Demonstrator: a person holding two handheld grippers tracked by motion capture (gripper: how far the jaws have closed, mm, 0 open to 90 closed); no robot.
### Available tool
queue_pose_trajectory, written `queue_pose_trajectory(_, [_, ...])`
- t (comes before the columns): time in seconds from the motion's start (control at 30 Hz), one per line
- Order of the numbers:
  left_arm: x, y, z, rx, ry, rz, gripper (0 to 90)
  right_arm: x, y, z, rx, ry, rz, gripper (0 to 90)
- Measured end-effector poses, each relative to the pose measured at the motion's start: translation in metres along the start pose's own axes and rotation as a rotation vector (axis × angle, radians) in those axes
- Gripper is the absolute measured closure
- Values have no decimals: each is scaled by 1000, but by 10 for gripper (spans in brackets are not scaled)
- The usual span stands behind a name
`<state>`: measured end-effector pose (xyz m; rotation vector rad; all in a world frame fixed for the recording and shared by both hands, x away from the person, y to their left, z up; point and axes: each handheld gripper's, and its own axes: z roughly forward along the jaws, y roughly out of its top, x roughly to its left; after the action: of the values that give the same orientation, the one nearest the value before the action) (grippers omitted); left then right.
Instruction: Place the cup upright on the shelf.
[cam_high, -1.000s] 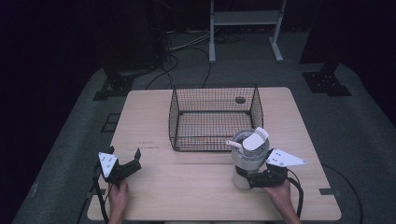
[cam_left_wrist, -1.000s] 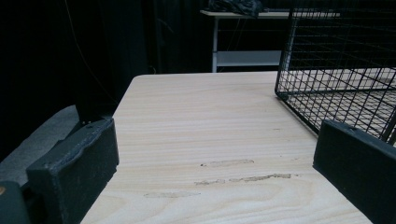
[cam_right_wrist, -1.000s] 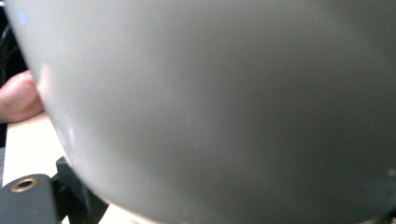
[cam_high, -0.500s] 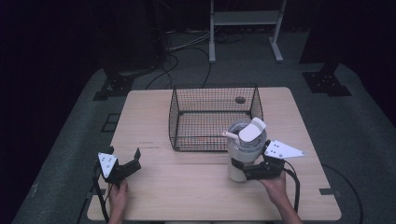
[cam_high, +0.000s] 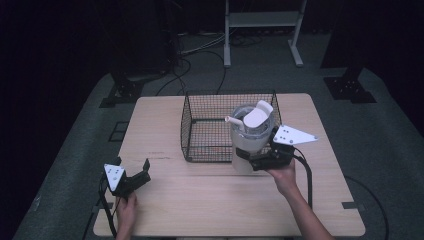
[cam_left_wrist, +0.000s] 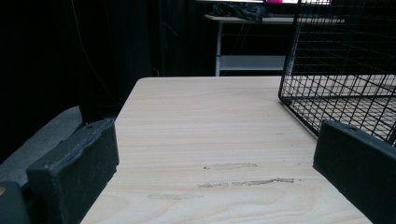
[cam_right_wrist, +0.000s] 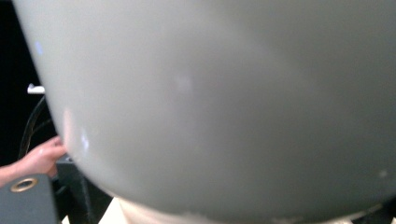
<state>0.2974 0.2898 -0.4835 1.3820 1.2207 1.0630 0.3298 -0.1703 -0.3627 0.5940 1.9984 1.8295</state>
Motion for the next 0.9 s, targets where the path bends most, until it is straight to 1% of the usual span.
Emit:
queue_pose_trajectory(0.03, [0,0,0,0,0,0,0,-2,4,4,-1,5,4,78])
queue_pose_trajectory(0.17, [0,0,0,-5,-2,-2,0,-11,20,16,-15,5,-11,78])
queue_pose_trajectory(0.27, [0,0,0,-8,-2,-3,0,-22,34,27,-26,8,-16,78])
queue_pose_trajectory(0.3, [0,0,0,-8,-2,-3,0,-22,34,27,-26,8,-16,78])
queue_pose_trajectory(0.33, [0,0,1,-10,-3,-9,0,-28,42,35,-25,11,-22,78])
queue_pose_trajectory(0.37, [1,0,1,-7,-4,-7,0,-31,46,39,-23,9,-29,78])
queue_pose_trajectory(0.47, [1,0,1,-9,-4,-8,0,-39,54,50,-21,10,-31,78])
queue_pose_trajectory(0.5, [1,0,1,-9,-3,-9,0,-42,56,54,-21,14,-34,78])
queue_pose_trajectory(0.53, [1,0,1,-9,-3,-9,0,-42,56,54,-21,14,-34,78])
queue_pose_trajectory(0.63, [1,0,0,-7,-5,-9,0,-51,61,67,-24,23,-30,78])
queue_pose_trajectory(0.67, [1,0,0,-6,-5,-9,0,-57,62,74,-24,31,-16,78])
queue_pose_trajectory(0.77, [1,0,0,-3,-4,-6,0,-66,63,86,-28,37,-11,78])
queue_pose_trajectory(0.8, [1,0,0,-3,-4,-5,0,-67,63,88,-23,39,-1,78])
queue_pose_trajectory(0.83, [1,0,0,-3,-4,-7,0,-71,63,92,-22,41,-4,78])
queue_pose_trajectory(0.9, [1,0,0,-2,-3,-11,0,-75,63,98,-15,45,6,78])
